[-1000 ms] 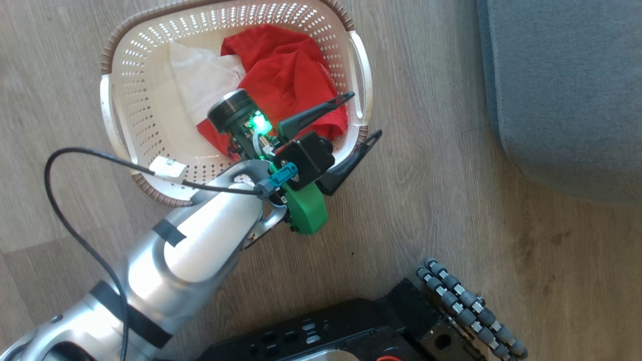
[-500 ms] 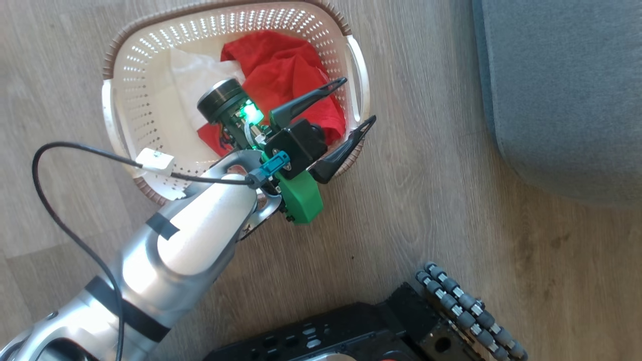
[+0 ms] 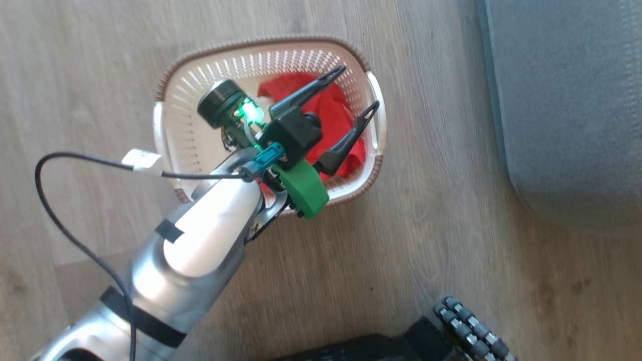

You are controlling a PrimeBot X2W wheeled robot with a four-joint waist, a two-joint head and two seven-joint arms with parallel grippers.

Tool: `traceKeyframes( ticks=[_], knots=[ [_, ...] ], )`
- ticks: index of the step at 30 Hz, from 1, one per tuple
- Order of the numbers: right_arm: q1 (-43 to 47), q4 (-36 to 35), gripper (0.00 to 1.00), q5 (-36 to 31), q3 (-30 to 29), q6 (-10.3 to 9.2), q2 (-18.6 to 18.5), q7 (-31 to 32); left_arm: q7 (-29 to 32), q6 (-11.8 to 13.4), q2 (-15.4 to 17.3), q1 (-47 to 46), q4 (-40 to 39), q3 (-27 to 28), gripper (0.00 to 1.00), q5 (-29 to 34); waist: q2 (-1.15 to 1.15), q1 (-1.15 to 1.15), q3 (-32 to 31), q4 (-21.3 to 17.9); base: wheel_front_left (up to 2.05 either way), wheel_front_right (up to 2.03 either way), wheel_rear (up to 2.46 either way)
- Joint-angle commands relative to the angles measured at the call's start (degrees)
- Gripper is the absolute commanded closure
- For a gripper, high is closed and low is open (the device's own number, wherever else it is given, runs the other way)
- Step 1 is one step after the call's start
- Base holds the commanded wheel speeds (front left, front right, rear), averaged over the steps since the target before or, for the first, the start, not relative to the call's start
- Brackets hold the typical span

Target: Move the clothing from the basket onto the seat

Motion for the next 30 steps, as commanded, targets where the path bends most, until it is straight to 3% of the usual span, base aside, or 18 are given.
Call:
traceKeyframes(
  ticks=[1, 13, 30],
  knots=[
    [3.9, -3.7, 0.00, 0.8, 1.3, -0.02, -1.8, -0.4, -0.5, 0.1, -0.4, 1.9, -1.5, 2.8, 0.00, -0.2, 0.00, 0.00, -4.1, 2.3, 0.00, 0.00, 0.00],
    [13.6, -18.0, 0.00, -2.1, 8.6, -0.02, 7.7, -0.4, -0.5, 0.8, -1.9, 11.2, 0.0, 14.5, 0.00, -0.1, 0.00, 0.00, -17.6, 8.7, 0.00, 0.00, 0.00],
    [24.5, -23.0, 0.00, -2.0, 18.0, -0.02, 13.8, -0.4, -0.5, 1.7, -3.0, 24.3, 0.5, 31.0, 0.00, 2.1, 0.00, 0.00, -31.4, 15.1, 0.00, 0.00, 0.00]
  ],
)
